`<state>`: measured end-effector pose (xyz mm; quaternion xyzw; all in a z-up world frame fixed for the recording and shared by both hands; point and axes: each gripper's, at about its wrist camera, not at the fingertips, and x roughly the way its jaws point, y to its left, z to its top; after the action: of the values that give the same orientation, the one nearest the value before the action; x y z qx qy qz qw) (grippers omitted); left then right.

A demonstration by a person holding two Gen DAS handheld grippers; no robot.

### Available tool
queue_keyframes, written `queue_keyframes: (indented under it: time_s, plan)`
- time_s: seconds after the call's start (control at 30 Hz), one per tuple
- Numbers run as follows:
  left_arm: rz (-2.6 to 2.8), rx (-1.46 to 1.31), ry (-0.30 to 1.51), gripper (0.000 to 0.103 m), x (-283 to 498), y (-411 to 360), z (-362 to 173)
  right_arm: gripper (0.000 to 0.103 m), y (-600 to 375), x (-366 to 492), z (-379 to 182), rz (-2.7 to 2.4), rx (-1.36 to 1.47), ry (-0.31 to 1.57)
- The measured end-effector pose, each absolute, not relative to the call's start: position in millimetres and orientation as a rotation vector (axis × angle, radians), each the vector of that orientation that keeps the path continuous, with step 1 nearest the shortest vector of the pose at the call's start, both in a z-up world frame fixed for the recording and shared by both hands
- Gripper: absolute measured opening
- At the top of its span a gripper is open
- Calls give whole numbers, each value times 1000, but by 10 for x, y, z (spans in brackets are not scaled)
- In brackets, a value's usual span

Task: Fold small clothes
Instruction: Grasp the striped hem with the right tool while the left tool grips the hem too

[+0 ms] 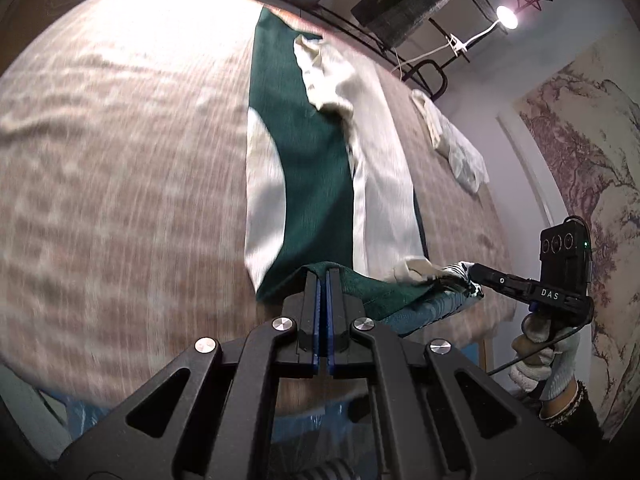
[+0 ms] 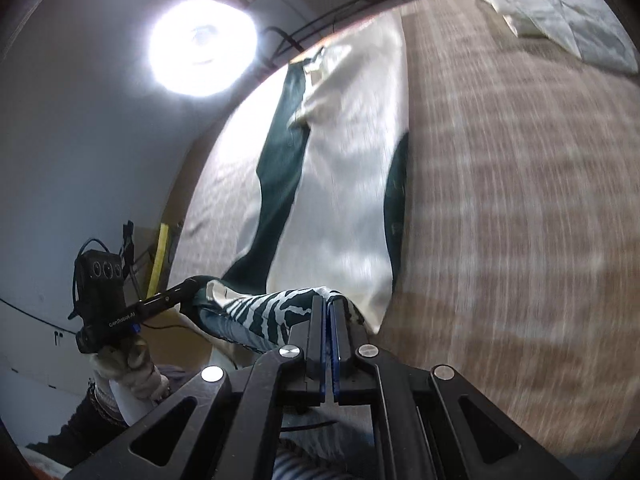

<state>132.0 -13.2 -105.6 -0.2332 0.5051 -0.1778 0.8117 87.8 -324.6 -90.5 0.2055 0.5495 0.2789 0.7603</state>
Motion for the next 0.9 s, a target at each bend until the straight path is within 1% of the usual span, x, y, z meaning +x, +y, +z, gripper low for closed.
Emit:
queue_keyframes:
  time_s: [0.27, 0.5, 0.73, 0.9]
  plan:
    - [-333, -478, 1067, 0, 1891, -139, -1049, 0, -3231, 1342, -820, 570, 457, 1159]
    - [-290, -460, 1070, 0, 2282, -170, -1139, 0, -3185, 1804, -925, 514, 499, 1167]
    - [-251, -479, 1088, 0, 2499, -106, -1296, 0, -3154, 2063, -1099, 481, 524, 1196]
    - [-247, -467, 1070, 0, 2584, -142, -1304, 0, -3121, 2133, -1172, 459, 533, 1200]
